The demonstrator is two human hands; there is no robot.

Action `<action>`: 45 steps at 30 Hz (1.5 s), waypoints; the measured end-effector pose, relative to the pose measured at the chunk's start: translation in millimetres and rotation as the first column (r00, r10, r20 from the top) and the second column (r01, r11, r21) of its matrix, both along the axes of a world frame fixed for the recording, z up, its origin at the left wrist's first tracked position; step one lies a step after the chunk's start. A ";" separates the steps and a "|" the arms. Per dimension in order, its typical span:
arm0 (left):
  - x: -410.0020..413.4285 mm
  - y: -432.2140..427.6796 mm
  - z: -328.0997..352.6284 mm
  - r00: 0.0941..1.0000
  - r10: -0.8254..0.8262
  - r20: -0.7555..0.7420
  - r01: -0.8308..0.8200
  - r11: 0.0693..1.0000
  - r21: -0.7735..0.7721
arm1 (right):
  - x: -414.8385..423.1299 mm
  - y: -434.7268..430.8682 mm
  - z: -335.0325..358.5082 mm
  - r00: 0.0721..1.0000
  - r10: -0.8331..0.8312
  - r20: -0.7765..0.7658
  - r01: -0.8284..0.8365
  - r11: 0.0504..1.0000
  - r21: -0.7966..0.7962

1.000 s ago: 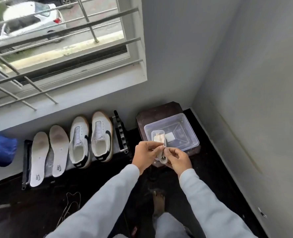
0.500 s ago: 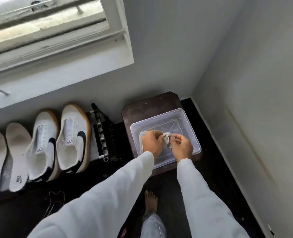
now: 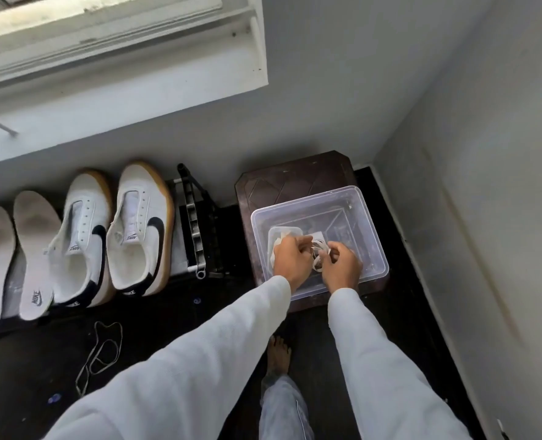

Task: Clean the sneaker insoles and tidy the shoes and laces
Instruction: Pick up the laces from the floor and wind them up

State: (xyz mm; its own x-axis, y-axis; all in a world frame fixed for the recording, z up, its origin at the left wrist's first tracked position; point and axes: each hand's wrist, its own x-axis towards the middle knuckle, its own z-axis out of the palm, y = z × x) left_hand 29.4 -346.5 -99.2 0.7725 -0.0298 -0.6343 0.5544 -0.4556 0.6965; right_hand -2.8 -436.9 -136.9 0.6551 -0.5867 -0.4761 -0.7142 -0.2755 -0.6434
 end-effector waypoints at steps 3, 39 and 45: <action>-7.2 6.0 13.4 1.000 0.014 0.012 -0.013 0.999 -0.041 | -8.7 -3.5 6.5 0.999 0.044 -0.018 -0.044 0.999 -0.029; -422.1 586.4 45.0 0.982 -0.070 -0.177 0.156 0.831 0.534 | -257.9 492.0 67.0 0.135 0.841 -0.524 -0.960 -0.019 -0.278; -452.9 693.4 12.8 0.967 0.203 -0.153 -0.095 0.848 0.521 | -258.5 607.1 46.4 0.021 0.878 -0.478 -0.963 -0.111 -0.246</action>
